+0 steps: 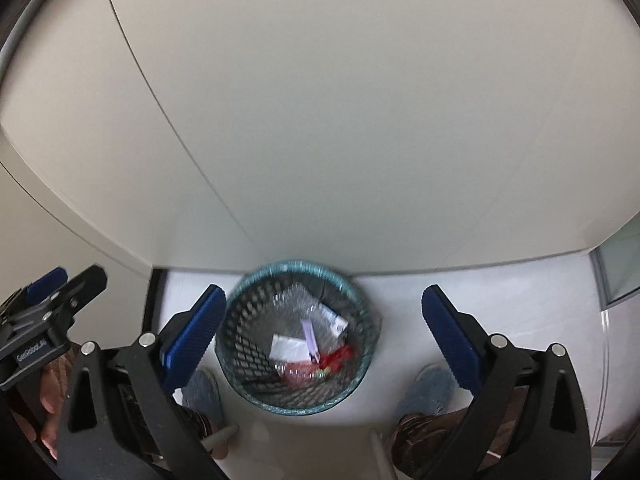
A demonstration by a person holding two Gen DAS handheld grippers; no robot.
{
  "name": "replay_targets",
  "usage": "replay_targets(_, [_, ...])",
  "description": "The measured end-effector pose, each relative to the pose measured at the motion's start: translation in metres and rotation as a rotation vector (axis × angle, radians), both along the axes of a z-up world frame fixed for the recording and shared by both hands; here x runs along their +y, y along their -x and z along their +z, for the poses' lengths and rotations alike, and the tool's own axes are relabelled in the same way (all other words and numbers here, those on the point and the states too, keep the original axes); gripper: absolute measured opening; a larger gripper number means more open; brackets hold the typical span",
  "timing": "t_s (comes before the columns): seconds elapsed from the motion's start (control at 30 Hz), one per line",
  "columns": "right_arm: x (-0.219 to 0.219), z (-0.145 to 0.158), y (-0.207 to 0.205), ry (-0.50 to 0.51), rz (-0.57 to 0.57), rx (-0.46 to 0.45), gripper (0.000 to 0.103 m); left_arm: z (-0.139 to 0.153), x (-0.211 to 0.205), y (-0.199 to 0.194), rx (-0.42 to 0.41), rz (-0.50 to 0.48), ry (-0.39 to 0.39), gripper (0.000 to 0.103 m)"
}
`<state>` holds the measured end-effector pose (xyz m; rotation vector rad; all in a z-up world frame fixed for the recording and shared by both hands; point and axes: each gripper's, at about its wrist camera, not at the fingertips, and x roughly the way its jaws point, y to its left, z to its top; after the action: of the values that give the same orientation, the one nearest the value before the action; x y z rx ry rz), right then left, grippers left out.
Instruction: Collect trash
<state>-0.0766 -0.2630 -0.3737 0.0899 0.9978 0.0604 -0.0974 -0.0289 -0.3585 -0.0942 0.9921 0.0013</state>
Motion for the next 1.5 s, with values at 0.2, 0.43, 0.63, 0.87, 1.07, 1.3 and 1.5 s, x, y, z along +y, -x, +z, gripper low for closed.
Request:
replay_targets(0.2, [-0.012,0.114,0.039,0.05,-0.043,-0.16,0.095,0.114,-0.003,0.037,-0.081,-0.03,-0.023,0.097])
replay_targets(0.43, [-0.008,0.223,0.086,0.083,-0.038,-0.284,0.095,0.219,-0.009,0.077,-0.208,-0.027,-0.075,0.097])
replay_targets(0.63, [-0.004,0.28,0.108,0.091,-0.045,-0.327,0.095,0.269,-0.008,0.092,-0.25,0.011,-0.072,0.097])
replay_targets(0.87, [0.0,0.302,0.111,0.102,-0.057,-0.356,0.095,0.295,-0.006,0.091,-0.284,0.035,-0.084,0.097])
replay_targets(1.07, [-0.002,0.307,0.109,0.093,-0.06,-0.364,0.095,0.299,-0.009,0.089,-0.299,0.025,-0.098,0.097])
replay_targets(1.3, [-0.001,0.311,0.111,0.099,-0.062,-0.385,0.095,0.302,-0.013,0.088,-0.304,0.026,-0.094,0.097])
replay_targets(1.5, [0.002,0.315,0.113,0.109,-0.06,-0.397,0.095,0.301,-0.017,0.089,-0.309,0.025,-0.101,0.097])
